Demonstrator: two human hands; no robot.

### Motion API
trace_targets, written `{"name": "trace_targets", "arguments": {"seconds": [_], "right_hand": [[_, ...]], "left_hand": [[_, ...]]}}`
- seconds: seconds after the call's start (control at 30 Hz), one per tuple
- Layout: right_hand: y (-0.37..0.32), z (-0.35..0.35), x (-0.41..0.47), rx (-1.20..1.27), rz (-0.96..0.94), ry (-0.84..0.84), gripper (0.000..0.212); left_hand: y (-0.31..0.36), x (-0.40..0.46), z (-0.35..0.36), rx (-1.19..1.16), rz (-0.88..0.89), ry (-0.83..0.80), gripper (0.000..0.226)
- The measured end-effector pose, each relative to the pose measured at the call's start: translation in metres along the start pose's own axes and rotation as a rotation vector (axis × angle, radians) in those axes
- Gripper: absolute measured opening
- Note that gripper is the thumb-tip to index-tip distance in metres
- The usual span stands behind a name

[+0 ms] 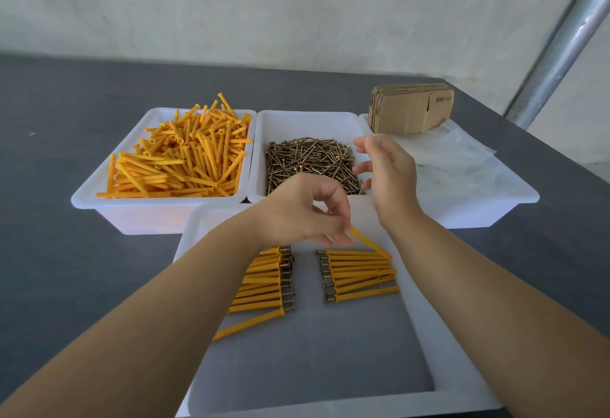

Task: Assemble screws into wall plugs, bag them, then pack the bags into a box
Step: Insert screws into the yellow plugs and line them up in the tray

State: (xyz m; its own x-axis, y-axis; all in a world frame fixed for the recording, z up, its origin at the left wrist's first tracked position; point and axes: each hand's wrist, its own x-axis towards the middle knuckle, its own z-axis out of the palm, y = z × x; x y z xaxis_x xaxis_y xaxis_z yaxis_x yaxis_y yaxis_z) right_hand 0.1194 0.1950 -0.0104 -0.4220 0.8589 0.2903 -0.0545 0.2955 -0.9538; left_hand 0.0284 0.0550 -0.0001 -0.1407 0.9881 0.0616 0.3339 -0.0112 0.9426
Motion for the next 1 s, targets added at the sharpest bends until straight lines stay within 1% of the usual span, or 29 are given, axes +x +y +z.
{"name": "trace_targets", "arguments": {"seconds": [0.07,0.17,0.3,0.37,0.43,0.53,0.57,0.63,0.67,0.7,0.77,0.8,0.83,0.87,0.9,0.93,1.0], "right_hand": [[0.001,0.0,0.0,-0.01,0.006,-0.013,0.024],[0.002,-0.001,0.0,-0.015,0.008,-0.021,0.024],[0.001,0.0,-0.001,-0.026,0.006,-0.032,0.022],[0.002,0.0,-0.002,-0.039,0.003,-0.041,0.025],[0.004,0.0,-0.001,-0.049,0.003,-0.045,0.031],[0.007,0.0,0.0,-0.06,0.007,-0.053,0.033],[0.008,-0.001,0.001,-0.062,0.009,-0.059,0.03],[0.011,-0.001,0.002,-0.093,-0.017,-0.065,0.018],[0.013,-0.001,0.003,-0.142,-0.055,-0.059,0.013],[0.015,-0.002,0.005,-0.22,-0.111,-0.053,0.013],[0.018,-0.004,0.009,-0.422,-0.235,-0.043,0.016],[0.019,-0.005,0.011,-0.518,-0.276,-0.045,0.02],[0.021,-0.005,0.013,-0.591,-0.292,-0.061,0.023],[0.022,-0.005,0.014,-0.644,-0.288,-0.097,0.026],[0.024,-0.005,0.015,-0.692,-0.27,-0.147,0.029],[0.026,-0.005,0.015,-0.742,-0.24,-0.202,0.031],[0.026,-0.004,0.018,-0.837,-0.151,-0.302,0.035]], "left_hand": [[-0.002,0.002,0.008,0.19,0.009,0.019,0.011],[-0.004,0.007,0.016,0.601,0.099,0.086,0.017],[-0.01,0.015,0.04,1.064,0.043,0.024,0.017],[-0.016,0.019,0.053,1.259,0.058,0.013,0.021],[-0.019,0.024,0.058,1.354,0.042,-0.02,0.031],[-0.021,0.027,0.058,1.38,-0.057,-0.104,0.023],[-0.021,0.026,0.058,1.382,-0.079,-0.131,0.02],[-0.018,0.024,0.058,1.351,-0.076,-0.151,0.014],[-0.015,0.023,0.056,1.312,-0.038,-0.112,0.011],[-0.011,0.023,0.052,1.245,0.027,-0.025,0.011],[-0.002,0.022,0.036,1.069,0.193,0.256,0.016],[0.002,0.021,0.025,1.005,0.252,0.412,0.016],[0.004,0.02,0.012,0.977,0.27,0.555,0.015],[0.004,0.018,0.0,0.971,0.251,0.675,0.014],[0.001,0.016,-0.013,0.969,0.192,0.765,0.015],[-0.003,0.013,-0.025,0.961,0.097,0.822,0.018],[-0.012,0.006,-0.047,0.946,-0.148,0.891,0.026]]}}
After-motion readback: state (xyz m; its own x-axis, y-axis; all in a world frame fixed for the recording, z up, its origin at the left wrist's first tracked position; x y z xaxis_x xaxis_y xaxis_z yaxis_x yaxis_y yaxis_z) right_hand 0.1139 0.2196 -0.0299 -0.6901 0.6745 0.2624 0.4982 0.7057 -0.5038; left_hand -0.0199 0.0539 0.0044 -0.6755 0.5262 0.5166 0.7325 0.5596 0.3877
